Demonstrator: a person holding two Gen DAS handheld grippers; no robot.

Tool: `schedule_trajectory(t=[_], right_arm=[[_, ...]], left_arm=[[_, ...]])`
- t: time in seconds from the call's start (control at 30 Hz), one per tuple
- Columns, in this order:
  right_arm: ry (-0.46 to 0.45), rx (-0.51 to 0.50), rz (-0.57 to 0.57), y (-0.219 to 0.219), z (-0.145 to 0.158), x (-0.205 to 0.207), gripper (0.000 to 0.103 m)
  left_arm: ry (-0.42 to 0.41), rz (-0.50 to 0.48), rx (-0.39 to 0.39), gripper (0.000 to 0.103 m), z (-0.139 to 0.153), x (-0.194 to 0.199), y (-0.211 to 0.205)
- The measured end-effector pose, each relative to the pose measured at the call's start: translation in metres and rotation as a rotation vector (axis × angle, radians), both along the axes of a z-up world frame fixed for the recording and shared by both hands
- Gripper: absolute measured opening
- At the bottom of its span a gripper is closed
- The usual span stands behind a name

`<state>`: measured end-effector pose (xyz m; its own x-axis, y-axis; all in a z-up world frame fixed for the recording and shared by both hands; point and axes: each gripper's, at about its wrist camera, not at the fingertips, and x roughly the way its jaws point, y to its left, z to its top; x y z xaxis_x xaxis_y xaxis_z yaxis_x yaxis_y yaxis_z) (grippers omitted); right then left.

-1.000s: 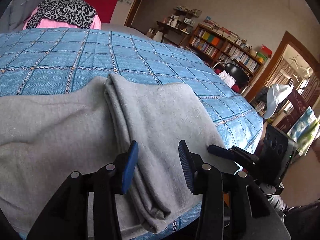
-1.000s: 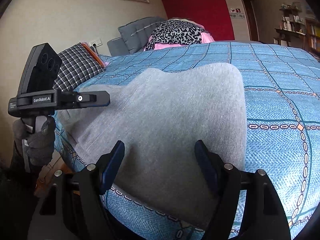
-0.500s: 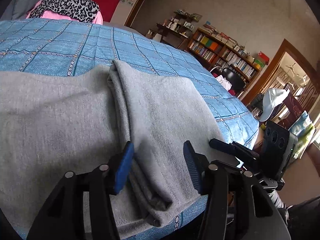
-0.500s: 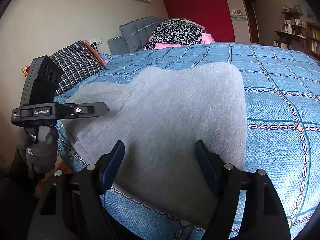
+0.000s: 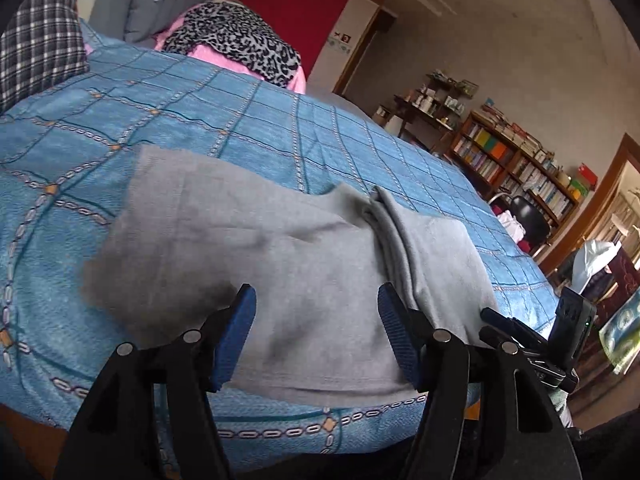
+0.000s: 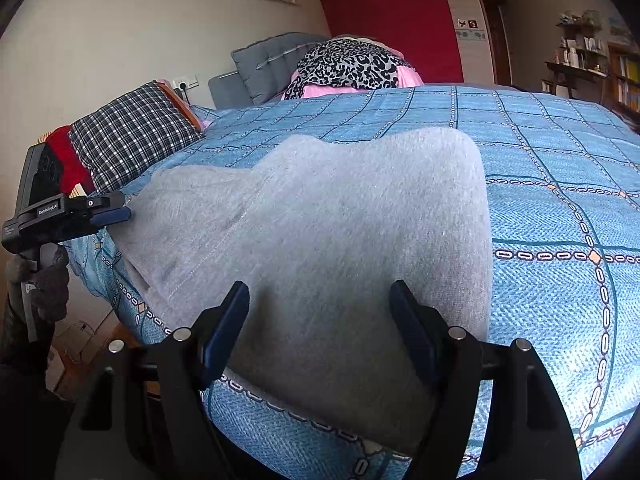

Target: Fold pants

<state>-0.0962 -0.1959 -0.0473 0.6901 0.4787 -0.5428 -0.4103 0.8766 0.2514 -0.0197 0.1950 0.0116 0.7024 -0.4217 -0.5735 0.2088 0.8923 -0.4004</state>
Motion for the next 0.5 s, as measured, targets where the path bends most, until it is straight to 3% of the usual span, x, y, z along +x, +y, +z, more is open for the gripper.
schedule_trajectory(t=[0.13,0.33,0.5], right_arm=[[0.002,-0.006,-0.002,0.002,0.001,0.001,0.074],[-0.001,-0.024,0.0,0.003,0.002,0.0,0.074],[-0.004,-0.038,0.004,0.004,0.003,0.0,0.074]], left_arm=[[0.014,0.083,-0.016,0.063,-0.003,-0.007,0.031],[0.037,0.104,-0.093,0.064,-0.009,-0.017,0.057],[0.025,0.139,-0.077,0.065,-0.006,-0.025,0.065]])
